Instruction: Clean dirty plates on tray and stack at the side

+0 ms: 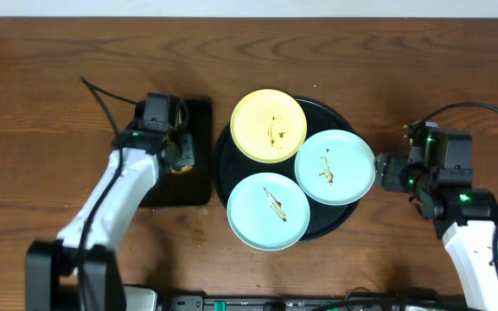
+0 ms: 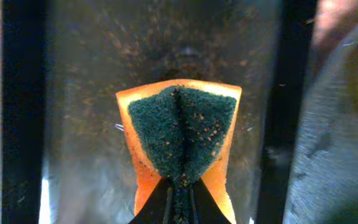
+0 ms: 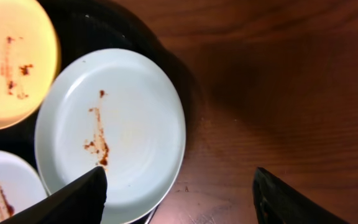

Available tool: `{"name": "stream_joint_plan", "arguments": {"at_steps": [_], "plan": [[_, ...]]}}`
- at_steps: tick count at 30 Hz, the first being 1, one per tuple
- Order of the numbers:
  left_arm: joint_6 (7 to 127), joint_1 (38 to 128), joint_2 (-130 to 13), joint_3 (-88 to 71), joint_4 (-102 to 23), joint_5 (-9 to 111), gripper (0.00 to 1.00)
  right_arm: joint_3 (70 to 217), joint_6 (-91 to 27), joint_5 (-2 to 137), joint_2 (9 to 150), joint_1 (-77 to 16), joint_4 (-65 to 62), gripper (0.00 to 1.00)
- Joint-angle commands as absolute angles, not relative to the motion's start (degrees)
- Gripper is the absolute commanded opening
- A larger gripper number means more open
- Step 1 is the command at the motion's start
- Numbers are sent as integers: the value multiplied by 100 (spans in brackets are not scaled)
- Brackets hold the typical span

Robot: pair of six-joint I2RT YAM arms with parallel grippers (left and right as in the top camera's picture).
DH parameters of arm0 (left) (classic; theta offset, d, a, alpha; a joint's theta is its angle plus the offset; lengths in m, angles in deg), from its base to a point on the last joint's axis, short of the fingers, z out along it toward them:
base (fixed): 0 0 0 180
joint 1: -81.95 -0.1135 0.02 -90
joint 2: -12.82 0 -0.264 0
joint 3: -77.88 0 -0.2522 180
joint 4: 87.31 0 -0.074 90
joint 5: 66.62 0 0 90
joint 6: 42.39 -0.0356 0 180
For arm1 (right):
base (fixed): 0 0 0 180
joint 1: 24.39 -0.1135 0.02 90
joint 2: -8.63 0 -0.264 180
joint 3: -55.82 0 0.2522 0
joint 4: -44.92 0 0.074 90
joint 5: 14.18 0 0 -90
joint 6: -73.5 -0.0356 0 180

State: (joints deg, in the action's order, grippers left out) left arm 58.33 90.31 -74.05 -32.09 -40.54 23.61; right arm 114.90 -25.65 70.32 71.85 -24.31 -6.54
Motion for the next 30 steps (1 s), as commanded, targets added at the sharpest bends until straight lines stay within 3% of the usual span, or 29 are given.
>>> {"name": "stream_joint_plan", "arguments": {"at_steps": [1,7,13,19,27,30], "plan": [[5888,9040,-7140,-3171,-3925,2401,7,11565,-2589,7198,7478,-2479,-658,73],[5888,9040,-6998,-3171,-3835,2423,7,11565,-2591,7187,8136,-2479,-582,70],[5888,9040,-7000,-3176,-3838,2423,7,11565,-2589,7010,8849,-2479,-287,60],[5888,9040,-7000,-3176,-3840,2423,7,11565,-2591,6925,9376,-2479,-75,37],[5888,9040,-6959,-3174,-4071,2418,7,11565,-2591,6910,9596,-2479,57,34],[5886,9040,-6871,-3169,-4218,2418,7,11565,-2589,6912,9596,-2479,76,25]]}}
